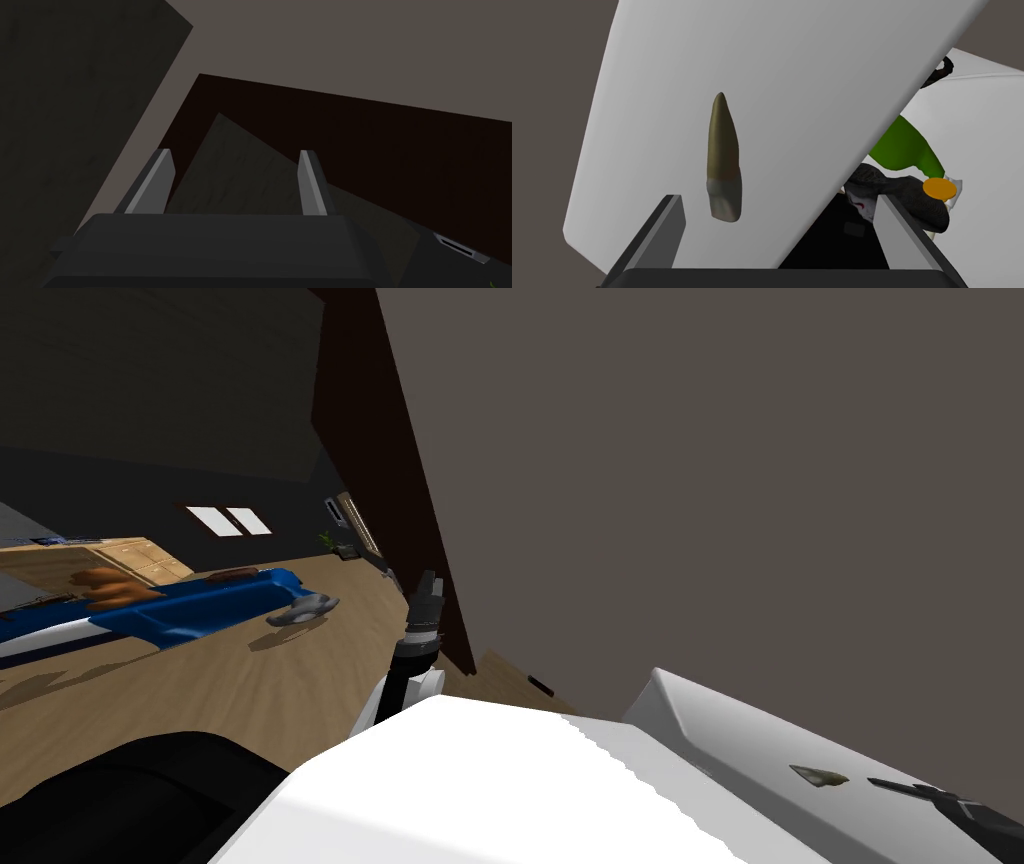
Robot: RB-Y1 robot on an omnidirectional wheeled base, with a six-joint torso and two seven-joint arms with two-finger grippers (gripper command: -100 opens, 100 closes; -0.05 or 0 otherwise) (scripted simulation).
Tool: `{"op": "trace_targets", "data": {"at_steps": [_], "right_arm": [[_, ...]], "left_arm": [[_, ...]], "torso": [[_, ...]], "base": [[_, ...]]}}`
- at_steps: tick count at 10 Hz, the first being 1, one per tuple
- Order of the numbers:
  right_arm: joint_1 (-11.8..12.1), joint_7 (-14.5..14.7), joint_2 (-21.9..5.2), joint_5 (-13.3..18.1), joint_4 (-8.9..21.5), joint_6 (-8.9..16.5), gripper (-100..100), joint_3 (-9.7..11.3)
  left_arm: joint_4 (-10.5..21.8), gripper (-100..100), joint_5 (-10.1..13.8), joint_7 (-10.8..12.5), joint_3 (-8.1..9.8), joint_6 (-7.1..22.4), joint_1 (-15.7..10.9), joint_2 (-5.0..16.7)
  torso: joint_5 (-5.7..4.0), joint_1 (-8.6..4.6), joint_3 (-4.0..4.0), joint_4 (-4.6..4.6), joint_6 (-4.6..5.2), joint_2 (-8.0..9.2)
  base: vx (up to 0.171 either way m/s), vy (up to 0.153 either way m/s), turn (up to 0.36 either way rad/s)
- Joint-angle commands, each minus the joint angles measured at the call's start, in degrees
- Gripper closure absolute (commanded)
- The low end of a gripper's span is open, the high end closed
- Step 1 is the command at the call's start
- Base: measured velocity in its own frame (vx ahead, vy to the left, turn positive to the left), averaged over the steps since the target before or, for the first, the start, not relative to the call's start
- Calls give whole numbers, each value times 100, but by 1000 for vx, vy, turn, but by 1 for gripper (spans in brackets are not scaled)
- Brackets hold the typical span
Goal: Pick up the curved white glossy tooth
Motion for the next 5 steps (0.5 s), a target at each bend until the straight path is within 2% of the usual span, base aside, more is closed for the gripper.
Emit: {"op": "trace_targets", "data": {"at_steps": [1, 3, 5], "right_arm": [[11, -215, 109, 176, -169, -171, -100, -32], [36, -305, 299, 279, -280, -268, -100, 18], [-4, -261, 271, 273, -211, -317, -100, 25]], "left_arm": [[0, 0, 0, 0, 0, 0, 0, 0], [0, 0, 0, 0, 0, 0, 1, 0], [0, 0, 0, 0, 0, 0, 0, 0]], "torso": [[0, 0, 0, 0, 0, 0], [-6, -18, -17, -7, -4, -28], [-2, -6, 0, -1, 0, 2]], "base": [[167, -53, -42], [179, -75, 31], [57, -22, 15]]}}
